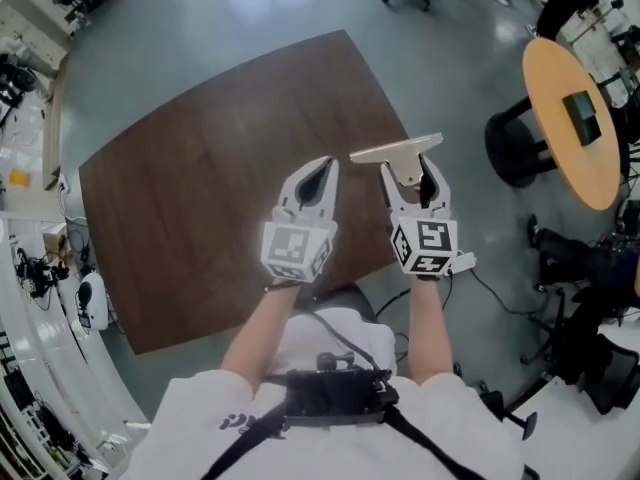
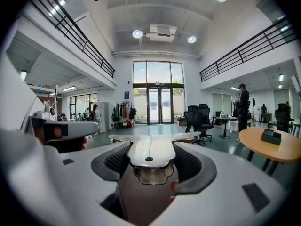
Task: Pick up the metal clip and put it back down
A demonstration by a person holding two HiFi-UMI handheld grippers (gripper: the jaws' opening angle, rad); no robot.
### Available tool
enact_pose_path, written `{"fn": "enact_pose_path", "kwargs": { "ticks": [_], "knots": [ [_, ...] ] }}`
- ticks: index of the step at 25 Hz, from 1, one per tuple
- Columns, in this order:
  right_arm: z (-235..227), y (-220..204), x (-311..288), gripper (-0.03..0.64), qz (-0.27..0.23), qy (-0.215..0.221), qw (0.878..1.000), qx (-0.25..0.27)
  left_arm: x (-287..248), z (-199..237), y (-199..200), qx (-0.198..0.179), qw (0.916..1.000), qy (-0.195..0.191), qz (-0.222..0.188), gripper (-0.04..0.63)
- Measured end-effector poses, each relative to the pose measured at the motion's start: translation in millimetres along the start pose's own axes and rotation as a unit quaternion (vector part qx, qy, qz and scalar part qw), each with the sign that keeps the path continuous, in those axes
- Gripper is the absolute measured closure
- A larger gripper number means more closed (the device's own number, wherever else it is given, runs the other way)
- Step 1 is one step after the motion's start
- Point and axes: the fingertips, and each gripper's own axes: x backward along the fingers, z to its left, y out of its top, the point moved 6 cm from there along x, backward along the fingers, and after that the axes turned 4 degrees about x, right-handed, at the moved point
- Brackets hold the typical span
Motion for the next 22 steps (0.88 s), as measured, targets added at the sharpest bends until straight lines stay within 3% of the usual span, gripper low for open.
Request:
{"fn": "enact_pose_path", "kwargs": {
  "ticks": [11,22],
  "knots": [
    [-31,-69,-100,0.318,0.084,0.030,0.996,0.003,-76,42,-47,0.026,0.9983,0.009,0.052,0.586],
    [-53,-156,-175,0.319,0.189,0.052,0.980,-0.014,-115,78,-103,0.039,0.9926,0.037,0.109,0.586]
  ]
}}
